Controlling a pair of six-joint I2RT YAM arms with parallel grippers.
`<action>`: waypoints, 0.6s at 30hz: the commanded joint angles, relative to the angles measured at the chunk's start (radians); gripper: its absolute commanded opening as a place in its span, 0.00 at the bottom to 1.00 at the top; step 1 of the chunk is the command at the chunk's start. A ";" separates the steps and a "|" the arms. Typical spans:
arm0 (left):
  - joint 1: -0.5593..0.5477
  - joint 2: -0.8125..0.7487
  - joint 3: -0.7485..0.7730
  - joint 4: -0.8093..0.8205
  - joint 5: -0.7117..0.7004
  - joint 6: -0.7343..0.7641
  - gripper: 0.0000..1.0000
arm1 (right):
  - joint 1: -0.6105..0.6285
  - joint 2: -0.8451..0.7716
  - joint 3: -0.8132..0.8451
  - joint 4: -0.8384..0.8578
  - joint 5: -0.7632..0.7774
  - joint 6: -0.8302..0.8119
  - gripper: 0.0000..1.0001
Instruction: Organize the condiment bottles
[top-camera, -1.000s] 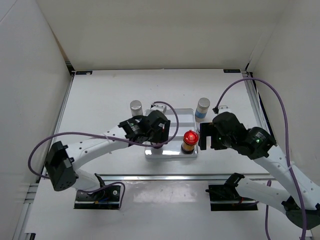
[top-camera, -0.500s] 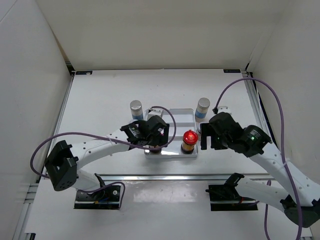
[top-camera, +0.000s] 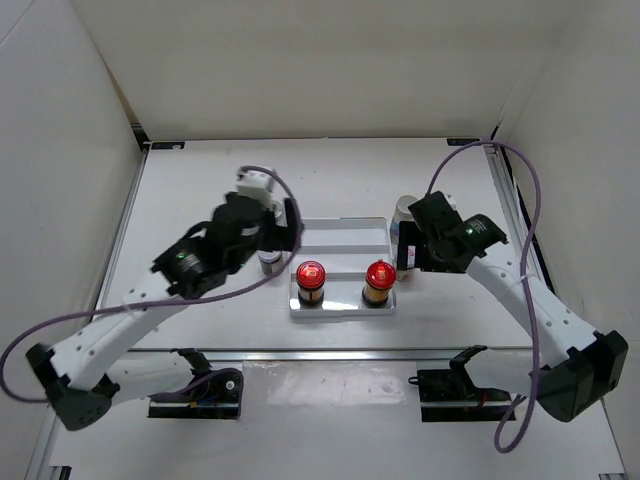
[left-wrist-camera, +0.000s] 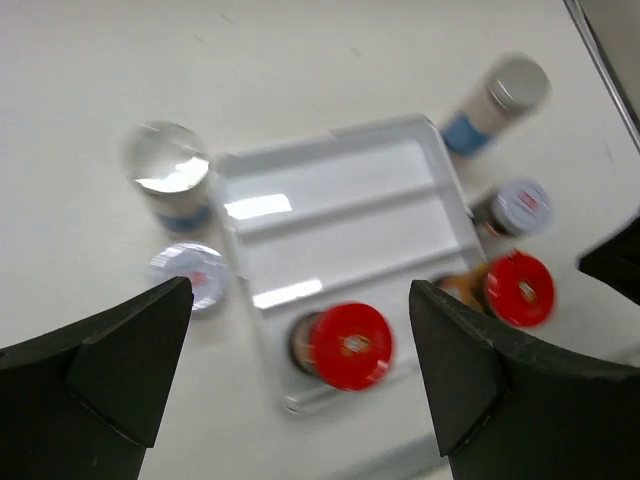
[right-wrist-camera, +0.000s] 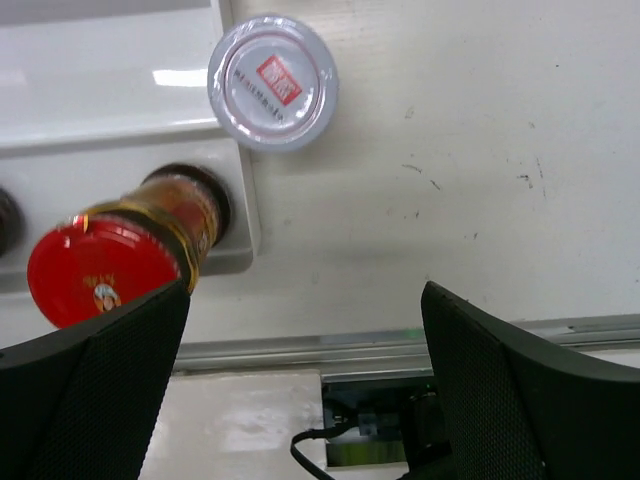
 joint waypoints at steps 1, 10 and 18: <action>0.106 -0.098 -0.021 -0.047 -0.063 0.186 1.00 | -0.067 0.053 0.045 0.067 -0.093 -0.053 1.00; 0.325 -0.276 -0.295 0.028 0.005 0.289 1.00 | -0.167 0.239 0.065 0.178 -0.243 -0.101 1.00; 0.408 -0.164 -0.262 0.037 0.046 0.266 1.00 | -0.177 0.361 0.074 0.188 -0.223 -0.101 0.86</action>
